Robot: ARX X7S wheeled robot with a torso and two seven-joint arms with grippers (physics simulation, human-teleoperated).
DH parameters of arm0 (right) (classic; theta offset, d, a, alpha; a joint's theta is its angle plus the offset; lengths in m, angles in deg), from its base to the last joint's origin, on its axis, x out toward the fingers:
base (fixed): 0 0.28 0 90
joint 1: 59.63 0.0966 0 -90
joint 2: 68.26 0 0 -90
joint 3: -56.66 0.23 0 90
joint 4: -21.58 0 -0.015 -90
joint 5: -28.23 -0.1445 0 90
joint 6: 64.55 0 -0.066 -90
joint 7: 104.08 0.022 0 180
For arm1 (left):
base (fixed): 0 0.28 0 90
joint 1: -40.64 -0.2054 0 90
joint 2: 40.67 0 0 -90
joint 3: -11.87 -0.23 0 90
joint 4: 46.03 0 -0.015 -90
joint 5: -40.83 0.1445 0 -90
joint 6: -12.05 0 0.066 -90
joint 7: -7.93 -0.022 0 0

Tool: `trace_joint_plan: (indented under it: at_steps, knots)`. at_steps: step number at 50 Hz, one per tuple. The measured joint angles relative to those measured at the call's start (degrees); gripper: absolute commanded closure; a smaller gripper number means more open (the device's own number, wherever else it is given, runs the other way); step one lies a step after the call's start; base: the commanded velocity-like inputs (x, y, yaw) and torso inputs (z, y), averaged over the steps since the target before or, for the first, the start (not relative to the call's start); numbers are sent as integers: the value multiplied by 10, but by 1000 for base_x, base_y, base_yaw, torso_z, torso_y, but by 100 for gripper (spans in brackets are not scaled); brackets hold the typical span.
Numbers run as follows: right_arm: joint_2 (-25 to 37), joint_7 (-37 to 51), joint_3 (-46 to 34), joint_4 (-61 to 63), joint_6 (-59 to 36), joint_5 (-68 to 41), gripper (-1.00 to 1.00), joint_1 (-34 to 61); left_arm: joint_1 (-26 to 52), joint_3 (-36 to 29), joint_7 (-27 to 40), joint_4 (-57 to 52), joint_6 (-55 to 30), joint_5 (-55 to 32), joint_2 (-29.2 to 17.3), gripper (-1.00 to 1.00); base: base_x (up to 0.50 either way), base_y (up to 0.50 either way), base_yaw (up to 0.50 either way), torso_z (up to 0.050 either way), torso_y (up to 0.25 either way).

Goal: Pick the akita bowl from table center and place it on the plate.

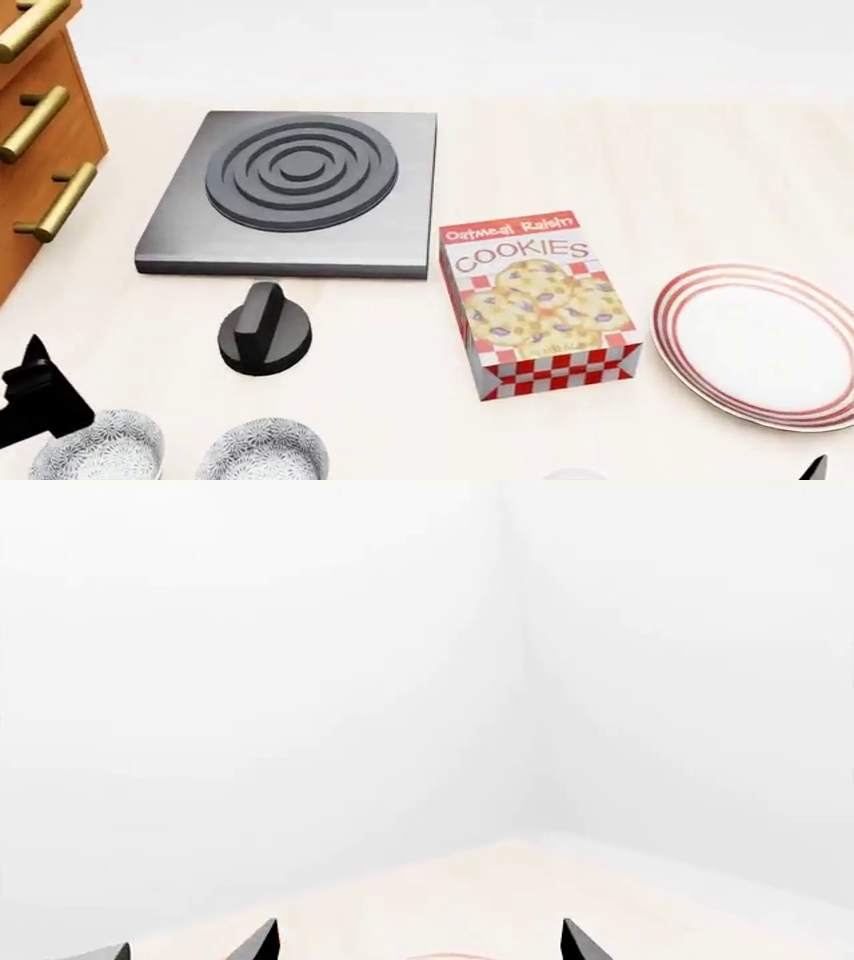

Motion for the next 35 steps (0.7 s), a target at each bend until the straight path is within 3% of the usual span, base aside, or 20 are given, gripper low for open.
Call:
trace_joint_plan:
  at_steps: [8, 12, 35]
  knots:
    - [4, 6, -2, 1, 11, -4, -100, -5, -1, -1, 6, 1, 3, -7, -4, -100, 0, 0, 0, 0, 0]
    - [7, 8, -4, 1, 15, -4, -100, -7, -2, -2, 8, 1, 5, -10, -7, -100, 464, 0, 0, 0, 0]
    - [26, 27, -43, 7, -24, -4, -100, 14, 1, -3, 22, 9, 16, -24, -20, -100, 0, 0, 0, 0, 0]
